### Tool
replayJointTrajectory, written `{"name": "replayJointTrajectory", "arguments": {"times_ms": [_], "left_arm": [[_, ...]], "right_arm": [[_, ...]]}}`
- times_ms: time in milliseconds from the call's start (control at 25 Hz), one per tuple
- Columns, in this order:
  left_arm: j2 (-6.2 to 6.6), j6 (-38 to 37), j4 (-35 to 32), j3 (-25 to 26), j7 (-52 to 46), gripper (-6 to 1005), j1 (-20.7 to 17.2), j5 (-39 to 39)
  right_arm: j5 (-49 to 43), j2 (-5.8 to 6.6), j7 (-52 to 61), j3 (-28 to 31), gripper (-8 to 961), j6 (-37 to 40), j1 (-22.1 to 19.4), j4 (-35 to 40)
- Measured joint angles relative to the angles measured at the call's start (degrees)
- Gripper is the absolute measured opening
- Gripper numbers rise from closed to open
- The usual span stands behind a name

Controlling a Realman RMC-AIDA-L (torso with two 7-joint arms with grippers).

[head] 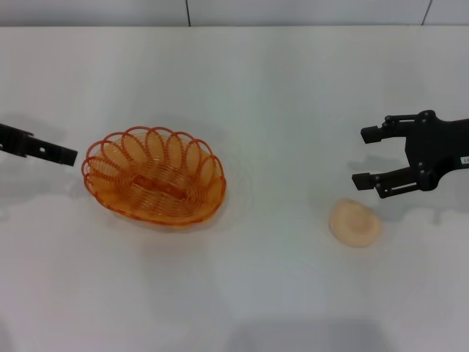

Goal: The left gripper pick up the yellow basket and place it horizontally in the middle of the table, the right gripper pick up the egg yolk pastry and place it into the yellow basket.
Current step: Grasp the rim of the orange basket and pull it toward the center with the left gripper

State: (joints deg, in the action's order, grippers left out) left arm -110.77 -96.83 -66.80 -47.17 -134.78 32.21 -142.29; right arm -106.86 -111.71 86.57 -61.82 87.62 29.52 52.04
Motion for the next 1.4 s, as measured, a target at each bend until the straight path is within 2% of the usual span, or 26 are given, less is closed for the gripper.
{"name": "replayJointTrajectory", "arguments": {"times_ms": [160,560,760,1040,1400], "left_arm": [[-1.33,4.5,4.8,-0.1,-0.1,812,1.7,-3.1],[-2.28,12.5,12.2,-0.5,0.8,798,2.6,-3.8],[-2.85,15.3,15.5,-1.4,1.6,791,4.5,-3.8],[-3.61,16.6,17.9,-2.2,2.0,782,6.1,-3.9],[-3.67,16.9,18.2,-3.2,1.9,769,6.6,-3.9]], "right_arm": [[0.0,-0.2,0.0,-0.2,848,0.0,-0.1,0.0],[0.0,-0.51,-0.2,0.0,848,-0.4,-0.3,0.0],[-0.1,-0.53,-0.3,0.0,848,-0.8,-0.3,0.0],[-0.1,-0.67,-0.8,-0.2,848,-2.3,-0.3,-0.2],[-0.1,-0.69,-0.8,0.0,847,-3.1,-0.2,-0.2]]}}
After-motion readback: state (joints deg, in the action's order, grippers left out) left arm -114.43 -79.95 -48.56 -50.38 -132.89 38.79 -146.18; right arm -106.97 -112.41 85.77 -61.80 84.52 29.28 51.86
